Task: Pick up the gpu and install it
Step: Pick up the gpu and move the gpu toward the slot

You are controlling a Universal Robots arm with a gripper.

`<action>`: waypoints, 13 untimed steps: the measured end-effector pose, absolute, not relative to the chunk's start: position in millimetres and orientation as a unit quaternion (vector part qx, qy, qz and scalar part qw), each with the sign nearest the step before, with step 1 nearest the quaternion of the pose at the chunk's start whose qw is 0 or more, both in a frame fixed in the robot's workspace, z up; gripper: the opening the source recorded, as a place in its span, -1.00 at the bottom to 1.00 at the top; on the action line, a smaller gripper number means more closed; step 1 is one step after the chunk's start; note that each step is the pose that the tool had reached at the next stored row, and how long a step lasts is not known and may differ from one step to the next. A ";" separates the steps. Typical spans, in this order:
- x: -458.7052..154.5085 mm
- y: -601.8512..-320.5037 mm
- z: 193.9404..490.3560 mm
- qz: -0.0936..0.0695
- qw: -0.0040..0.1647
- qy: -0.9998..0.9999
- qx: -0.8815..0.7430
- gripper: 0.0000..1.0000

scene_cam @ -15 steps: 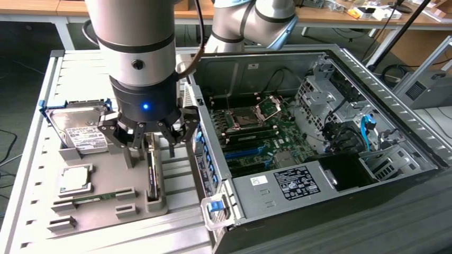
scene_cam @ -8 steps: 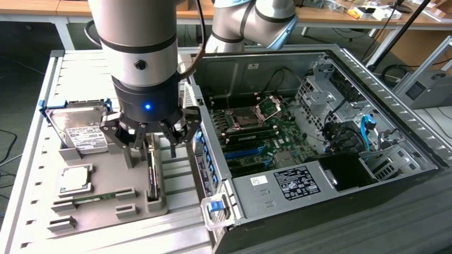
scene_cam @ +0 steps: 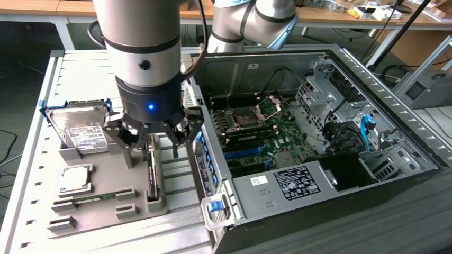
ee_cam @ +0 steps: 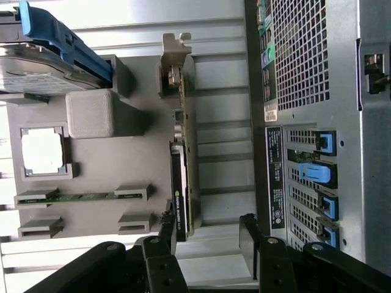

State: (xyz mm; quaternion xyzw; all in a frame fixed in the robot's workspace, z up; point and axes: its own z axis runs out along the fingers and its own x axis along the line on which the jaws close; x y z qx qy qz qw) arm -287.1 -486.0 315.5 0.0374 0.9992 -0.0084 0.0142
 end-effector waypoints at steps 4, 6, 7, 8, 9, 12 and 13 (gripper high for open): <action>-285.0 -485.9 314.9 -0.011 0.014 0.999 0.037 0.08; -284.4 -486.0 314.8 -0.012 0.014 0.999 0.037 0.08; -284.1 -485.9 314.6 -0.012 0.014 0.999 0.037 0.08; -283.7 -486.0 314.5 -0.012 0.014 0.999 0.037 0.08; -283.4 -485.9 314.5 -0.013 0.014 0.999 0.037 0.08; -282.3 -486.0 314.2 -0.014 0.014 0.999 0.037 0.08; -281.9 -486.0 314.1 -0.015 0.014 0.999 0.037 0.08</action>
